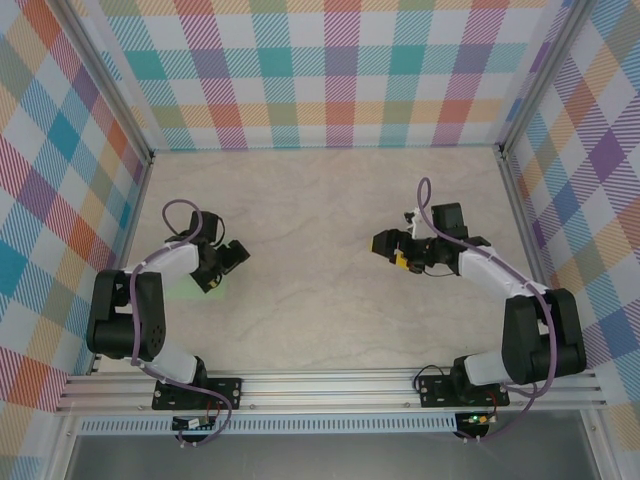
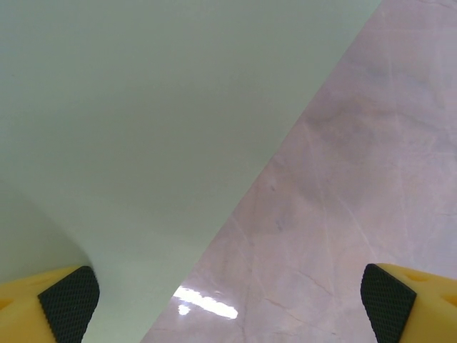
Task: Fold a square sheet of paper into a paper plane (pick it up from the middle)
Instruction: Move the square sheet of paper to the center of the table.
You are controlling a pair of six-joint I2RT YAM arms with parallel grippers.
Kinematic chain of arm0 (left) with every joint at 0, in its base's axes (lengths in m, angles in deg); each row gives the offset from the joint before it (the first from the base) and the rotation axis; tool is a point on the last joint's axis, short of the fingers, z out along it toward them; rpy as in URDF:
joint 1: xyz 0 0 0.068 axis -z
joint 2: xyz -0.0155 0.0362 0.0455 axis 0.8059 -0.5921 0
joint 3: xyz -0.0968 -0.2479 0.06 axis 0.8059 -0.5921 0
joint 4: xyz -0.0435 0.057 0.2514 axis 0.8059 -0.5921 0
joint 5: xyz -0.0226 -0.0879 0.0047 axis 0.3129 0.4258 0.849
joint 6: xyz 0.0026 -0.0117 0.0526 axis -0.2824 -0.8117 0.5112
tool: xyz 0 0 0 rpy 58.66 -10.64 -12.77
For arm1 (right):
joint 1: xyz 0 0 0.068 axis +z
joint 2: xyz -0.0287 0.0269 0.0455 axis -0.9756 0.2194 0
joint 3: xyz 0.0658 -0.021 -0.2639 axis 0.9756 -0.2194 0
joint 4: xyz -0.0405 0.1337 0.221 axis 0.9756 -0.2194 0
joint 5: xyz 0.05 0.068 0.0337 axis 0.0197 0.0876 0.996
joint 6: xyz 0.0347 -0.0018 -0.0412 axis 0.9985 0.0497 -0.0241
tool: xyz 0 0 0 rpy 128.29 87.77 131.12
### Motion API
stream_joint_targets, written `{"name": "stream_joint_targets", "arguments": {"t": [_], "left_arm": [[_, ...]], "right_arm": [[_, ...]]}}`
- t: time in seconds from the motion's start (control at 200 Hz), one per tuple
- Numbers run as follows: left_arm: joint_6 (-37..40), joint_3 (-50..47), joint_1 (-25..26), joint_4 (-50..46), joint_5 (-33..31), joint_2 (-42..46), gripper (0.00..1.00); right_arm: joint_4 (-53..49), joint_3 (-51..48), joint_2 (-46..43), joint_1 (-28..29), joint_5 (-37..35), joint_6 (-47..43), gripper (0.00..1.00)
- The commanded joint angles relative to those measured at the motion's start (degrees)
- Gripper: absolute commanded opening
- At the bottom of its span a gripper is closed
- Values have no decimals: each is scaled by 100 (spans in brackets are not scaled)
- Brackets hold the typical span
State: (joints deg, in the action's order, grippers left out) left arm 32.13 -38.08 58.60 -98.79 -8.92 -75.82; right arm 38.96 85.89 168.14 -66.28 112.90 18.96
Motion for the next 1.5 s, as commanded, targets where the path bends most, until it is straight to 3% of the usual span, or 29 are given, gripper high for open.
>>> {"name": "stream_joint_targets", "arguments": {"t": [0.0,0.235,0.29,0.455,0.625,0.775,0.935,1.18,1.495], "left_arm": [[-483,-231,481,231,886,-291,98],[-1358,271,2020,589,798,-642,98],[-1647,385,2322,1056,812,-770,98],[-2061,720,2794,1431,627,-682,98],[-1648,985,2700,428,-268,329,100],[-1321,682,2195,-365,-900,1413,100],[-871,47,1503,-815,-1010,2562,100],[-447,-496,1180,-1335,-1408,3789,100],[-409,-784,1170,-1468,-1661,4409,100]], "right_arm": [[-149,-113,-253,38,-43,-139,100],[-504,-164,-208,29,-835,27,100],[-493,-167,-194,38,-842,94,100],[-488,-105,-211,42,-668,301,98],[-82,-42,-166,162,-352,708,93],[114,490,360,902,-581,997,85],[145,1393,1355,1881,-1153,1377,79],[-375,3209,3040,2964,-1501,1591,69],[-1151,4666,4428,3402,-1398,1477,63]]}}
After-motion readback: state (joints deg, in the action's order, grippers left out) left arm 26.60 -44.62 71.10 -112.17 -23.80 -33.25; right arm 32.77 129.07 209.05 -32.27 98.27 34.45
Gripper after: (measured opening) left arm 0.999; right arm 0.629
